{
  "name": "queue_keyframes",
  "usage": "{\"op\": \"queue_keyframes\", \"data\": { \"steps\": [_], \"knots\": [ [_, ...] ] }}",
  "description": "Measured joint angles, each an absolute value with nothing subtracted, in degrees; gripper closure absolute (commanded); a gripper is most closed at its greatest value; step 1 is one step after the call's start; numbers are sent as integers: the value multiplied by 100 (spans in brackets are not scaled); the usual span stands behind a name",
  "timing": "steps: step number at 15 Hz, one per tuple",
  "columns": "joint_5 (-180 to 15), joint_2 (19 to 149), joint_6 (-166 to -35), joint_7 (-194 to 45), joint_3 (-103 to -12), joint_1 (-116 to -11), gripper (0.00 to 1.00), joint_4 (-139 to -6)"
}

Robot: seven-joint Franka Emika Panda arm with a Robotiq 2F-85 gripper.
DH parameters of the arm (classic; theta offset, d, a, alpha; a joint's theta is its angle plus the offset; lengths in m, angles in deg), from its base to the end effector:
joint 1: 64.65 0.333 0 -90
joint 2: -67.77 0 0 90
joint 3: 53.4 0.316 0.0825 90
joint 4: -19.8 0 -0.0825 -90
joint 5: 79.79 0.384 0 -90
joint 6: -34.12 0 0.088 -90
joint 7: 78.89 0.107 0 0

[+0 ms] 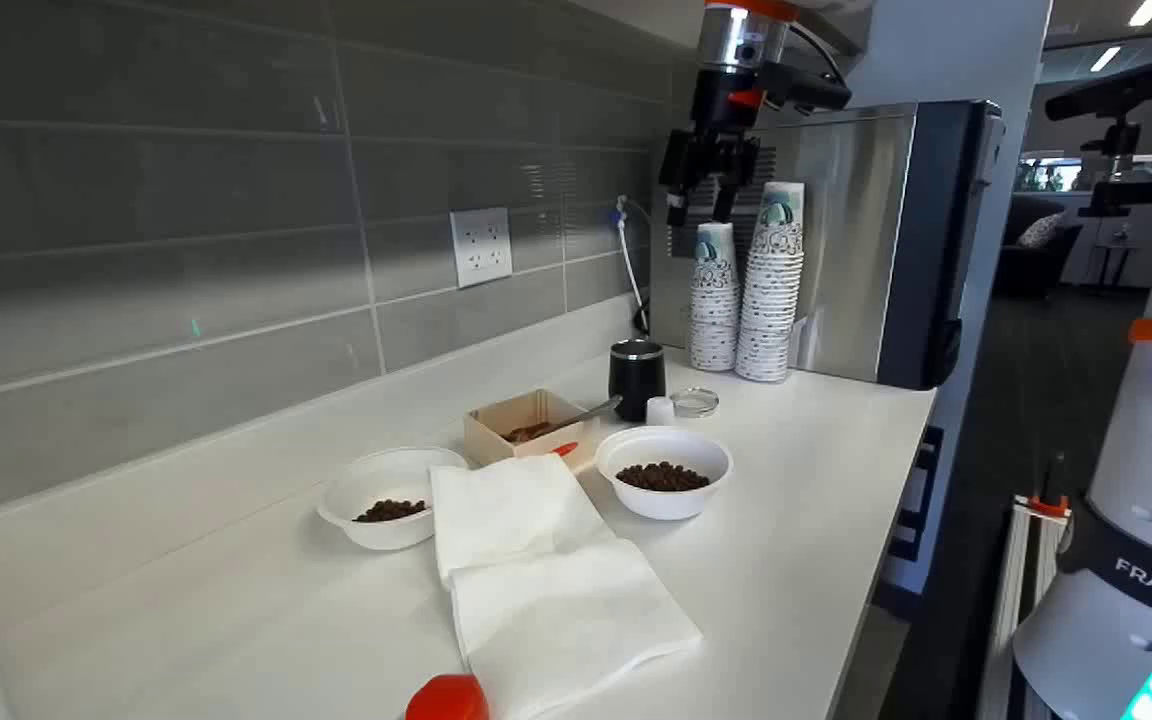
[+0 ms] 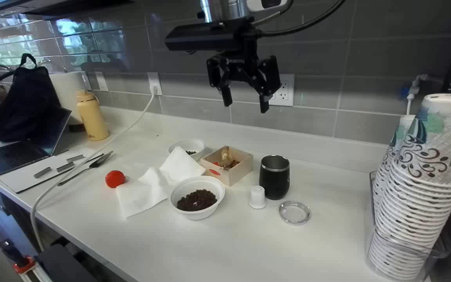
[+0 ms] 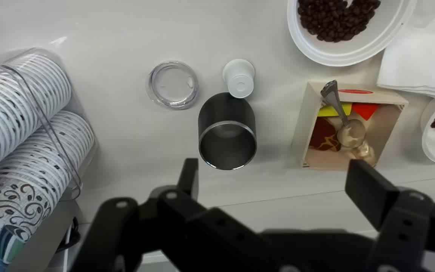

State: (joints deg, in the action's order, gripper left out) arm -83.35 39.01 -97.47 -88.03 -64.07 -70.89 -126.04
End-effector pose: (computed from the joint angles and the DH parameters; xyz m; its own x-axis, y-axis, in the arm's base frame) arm 0.3940 -0.1236 0.4632 0.9652 -0.0851 0.2473 -0.0892 -0.9960 0.0053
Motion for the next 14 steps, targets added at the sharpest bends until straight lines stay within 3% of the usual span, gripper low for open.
{"op": "queue_keyframes", "data": {
  "steps": [9, 14],
  "knots": [
    [-8344, 3794, -9752, -8784, -6257, -7100, 0, -12692],
    [-8648, 2973, -9755, -8580, -5926, -7310, 0, -13093]
  ]
}}
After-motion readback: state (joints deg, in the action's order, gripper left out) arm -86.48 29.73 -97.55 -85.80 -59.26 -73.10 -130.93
